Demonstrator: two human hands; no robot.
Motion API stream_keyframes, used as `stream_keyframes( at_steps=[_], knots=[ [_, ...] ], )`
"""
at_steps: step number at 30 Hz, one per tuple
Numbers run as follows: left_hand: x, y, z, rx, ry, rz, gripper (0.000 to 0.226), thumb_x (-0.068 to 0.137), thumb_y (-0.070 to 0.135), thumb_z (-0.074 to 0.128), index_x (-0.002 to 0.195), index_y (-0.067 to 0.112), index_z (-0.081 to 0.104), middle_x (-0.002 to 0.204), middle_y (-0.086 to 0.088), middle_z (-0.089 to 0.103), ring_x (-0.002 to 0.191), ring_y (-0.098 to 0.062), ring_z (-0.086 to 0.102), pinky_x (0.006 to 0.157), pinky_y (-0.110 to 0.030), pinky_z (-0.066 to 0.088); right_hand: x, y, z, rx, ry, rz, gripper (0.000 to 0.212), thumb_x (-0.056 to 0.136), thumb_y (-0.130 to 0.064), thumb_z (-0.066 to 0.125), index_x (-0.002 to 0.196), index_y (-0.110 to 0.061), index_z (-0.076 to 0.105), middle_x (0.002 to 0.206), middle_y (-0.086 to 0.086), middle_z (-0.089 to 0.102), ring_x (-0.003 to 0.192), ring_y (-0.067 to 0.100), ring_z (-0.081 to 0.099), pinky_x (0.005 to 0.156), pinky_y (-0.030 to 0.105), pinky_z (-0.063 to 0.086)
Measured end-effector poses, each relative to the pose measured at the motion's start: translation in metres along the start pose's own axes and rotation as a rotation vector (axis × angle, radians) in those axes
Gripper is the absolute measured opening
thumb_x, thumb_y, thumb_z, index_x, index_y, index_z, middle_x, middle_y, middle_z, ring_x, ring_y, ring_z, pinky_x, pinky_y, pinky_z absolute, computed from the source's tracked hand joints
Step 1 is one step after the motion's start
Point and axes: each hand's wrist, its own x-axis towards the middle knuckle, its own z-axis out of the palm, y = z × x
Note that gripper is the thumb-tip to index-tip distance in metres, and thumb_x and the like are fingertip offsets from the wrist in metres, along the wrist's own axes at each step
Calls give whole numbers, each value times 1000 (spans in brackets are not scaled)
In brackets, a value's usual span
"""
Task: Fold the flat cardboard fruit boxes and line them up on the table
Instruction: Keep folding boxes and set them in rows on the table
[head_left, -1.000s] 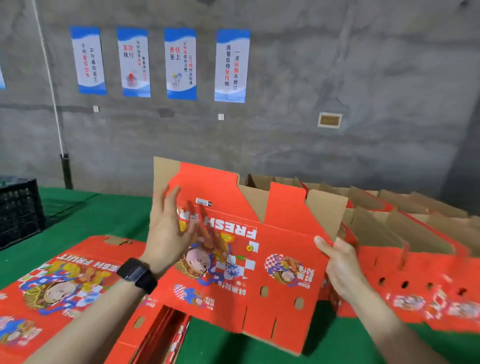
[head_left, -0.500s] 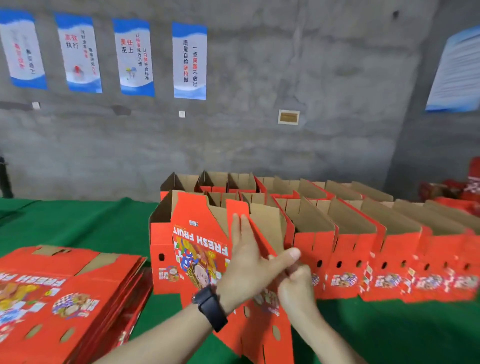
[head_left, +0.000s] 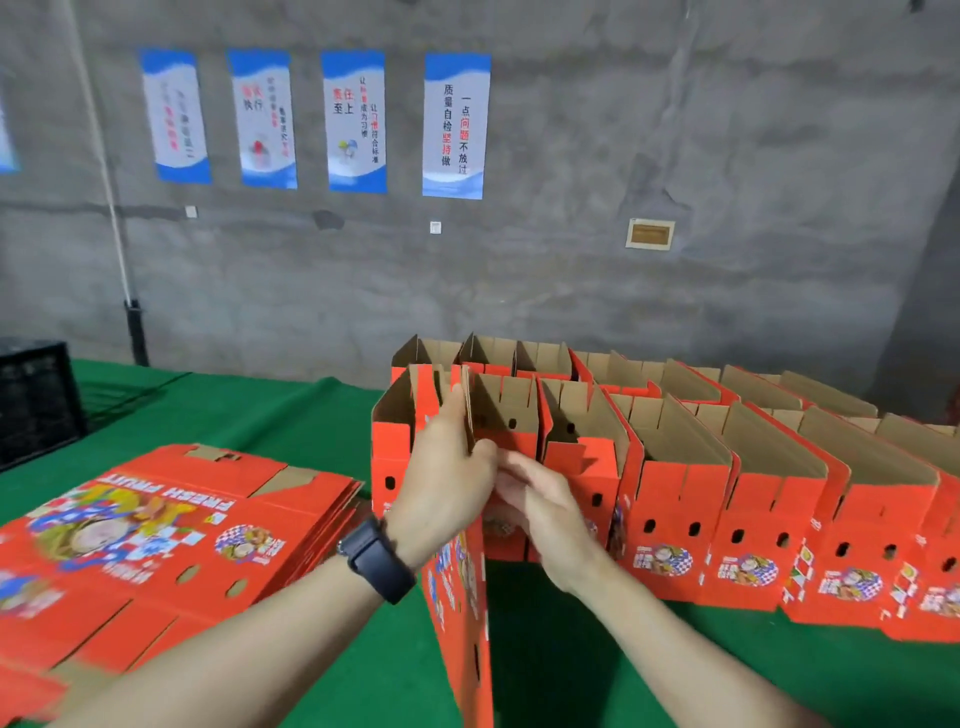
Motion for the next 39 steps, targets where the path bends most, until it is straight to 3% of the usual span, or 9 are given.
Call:
stream_keyframes(
  at_steps=[3, 8, 12, 16, 20, 25, 29, 36, 39],
  knots=[
    [-4, 5, -24, 131, 140, 89, 31, 81, -7, 45, 100, 11, 61, 82, 3, 64, 71, -13, 56, 57, -10, 36, 23, -2, 12, -76, -30, 92, 31, 97, -10, 52, 127, -18, 55, 108, -10, 68, 102, 7, 66, 92, 27, 52],
    [-5, 12, -72, 219, 240, 246, 18, 92, 1, 49, 100, 8, 64, 69, 9, 58, 61, -4, 48, 55, -14, 32, 60, 1, 5, -332, 3, 126, 67, 87, -30, 68, 145, -17, 37, 139, -3, 50, 131, 18, 46, 111, 38, 36],
    [-2, 12, -111, 211, 225, 234, 12, 95, 10, 54, 93, 6, 65, 75, -13, 65, 66, -18, 56, 64, -37, 42, 70, 2, -15, -414, 24, 132, 66, 86, -34, 70, 143, -26, 37, 145, -8, 39, 132, 12, 39, 102, 28, 36],
    [8, 16, -134, -97, 90, 143, 20, 97, 15, 51, 90, 26, 66, 72, 6, 72, 63, -3, 66, 54, -17, 49, 64, -3, -30, -509, 133, 59, 73, 84, -32, 73, 143, -27, 31, 133, -13, 37, 116, 14, 51, 93, 31, 47],
    [17, 2, -130, -414, -38, 43, 20, 95, 18, 49, 100, 19, 68, 81, -7, 74, 66, -21, 71, 55, -26, 57, 58, -10, -52, -340, 246, 164, 57, 85, -27, 72, 130, -22, 38, 110, -6, 61, 75, 11, 62, 54, 20, 45],
    [23, -32, -104, -573, -96, 0, 23, 85, 25, 54, 100, 15, 69, 86, -14, 74, 66, -24, 70, 56, -29, 57, 36, -12, -95, -290, 178, 311, 19, 93, -23, 62, 106, -11, 54, 101, 7, 64, 59, 13, 57, 46, 21, 39],
    [33, -63, -84, -557, -55, -10, 22, 85, 22, 56, 102, 17, 69, 90, -11, 73, 69, -22, 69, 59, -30, 57, 12, -10, -104, -347, 41, 411, 23, 100, -39, 44, 117, -23, 42, 109, 10, 69, 62, 23, 67, 43, 22, 42],
    [50, -100, -67, -383, -224, -108, 21, 92, 30, 51, 102, 14, 62, 84, -9, 74, 67, -24, 71, 56, -26, 55, -3, -8, -111, -691, 214, 266, 32, 99, -44, 38, 114, -15, 36, 57, 6, 68, 45, 13, 61, 47, 22, 49],
    [58, -107, -73, -261, -372, -53, 22, 87, 27, 56, 96, 10, 67, 90, -8, 75, 77, -23, 72, 65, -26, 57, -8, -5, -116, -745, 234, 218, 22, 100, -42, 38, 110, -22, 35, 56, 4, 66, 46, 9, 61, 49, 20, 49]
  ],
)
